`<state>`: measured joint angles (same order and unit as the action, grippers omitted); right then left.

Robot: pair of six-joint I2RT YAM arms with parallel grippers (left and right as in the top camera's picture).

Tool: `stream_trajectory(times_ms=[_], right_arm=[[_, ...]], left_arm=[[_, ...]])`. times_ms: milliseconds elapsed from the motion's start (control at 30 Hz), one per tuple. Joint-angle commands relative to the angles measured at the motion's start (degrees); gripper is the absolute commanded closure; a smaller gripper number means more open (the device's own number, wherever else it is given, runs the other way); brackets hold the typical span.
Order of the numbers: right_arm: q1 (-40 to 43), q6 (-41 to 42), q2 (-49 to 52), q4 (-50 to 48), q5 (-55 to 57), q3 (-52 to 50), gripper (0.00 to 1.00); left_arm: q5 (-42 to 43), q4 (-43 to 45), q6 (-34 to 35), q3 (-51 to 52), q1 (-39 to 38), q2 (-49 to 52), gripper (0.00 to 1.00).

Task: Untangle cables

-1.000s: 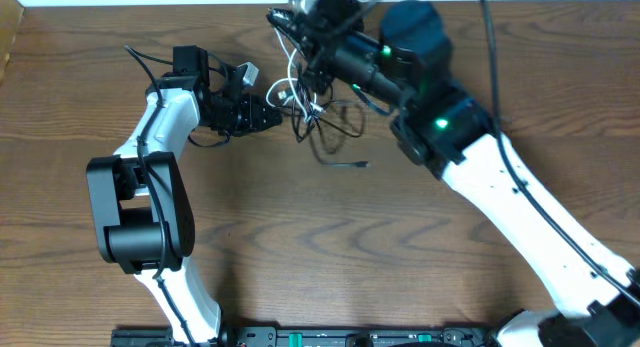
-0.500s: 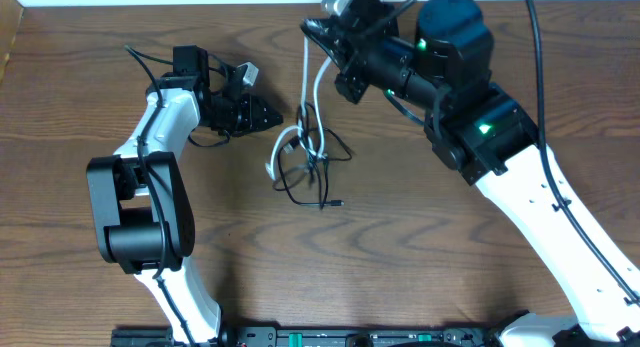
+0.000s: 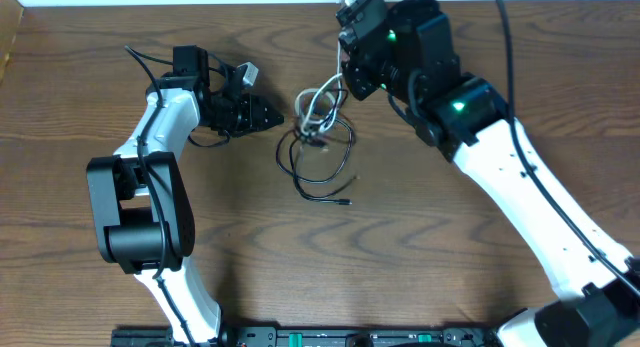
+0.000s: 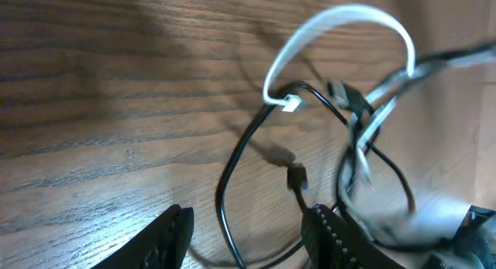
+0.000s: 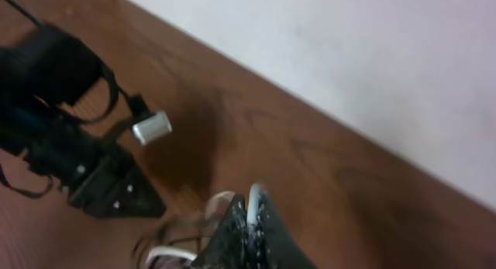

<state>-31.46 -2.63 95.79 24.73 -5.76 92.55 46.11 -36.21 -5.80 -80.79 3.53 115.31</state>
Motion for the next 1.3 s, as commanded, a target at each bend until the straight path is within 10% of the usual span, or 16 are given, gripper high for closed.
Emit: stream_trajectory(times_ms=[0, 333, 533, 667, 1267], right_arm=[[-0.31, 2.21, 2.05, 0.68, -2.78, 0.33, 0.99], [-1.33, 2.16, 7.41, 1.70, -13.31, 0.33, 0.99], [-1.31, 2.19, 9.68, 1.84, -13.25, 0.33, 0.47], [-1.09, 2.25, 11.08, 1.90, -11.96, 0.33, 0.39], [0.26, 26.95, 25.33, 4.39, -11.85, 0.33, 0.70]], left_arm=[[-0.35, -0.35, 0.09, 0.22, -0.04, -0.22, 0.50], [-8.61, -1.11, 1.03, 0.22, 0.04, -0.22, 0.50], [-15.91, -1.25, 7.23, 0.22, 0.07, -0.22, 0.50], [-15.89, -1.22, 7.23, 0.22, 0.04, -0.22, 0.50], [-15.28, -1.16, 7.23, 0.22, 0.04, -0.22, 0.50]])
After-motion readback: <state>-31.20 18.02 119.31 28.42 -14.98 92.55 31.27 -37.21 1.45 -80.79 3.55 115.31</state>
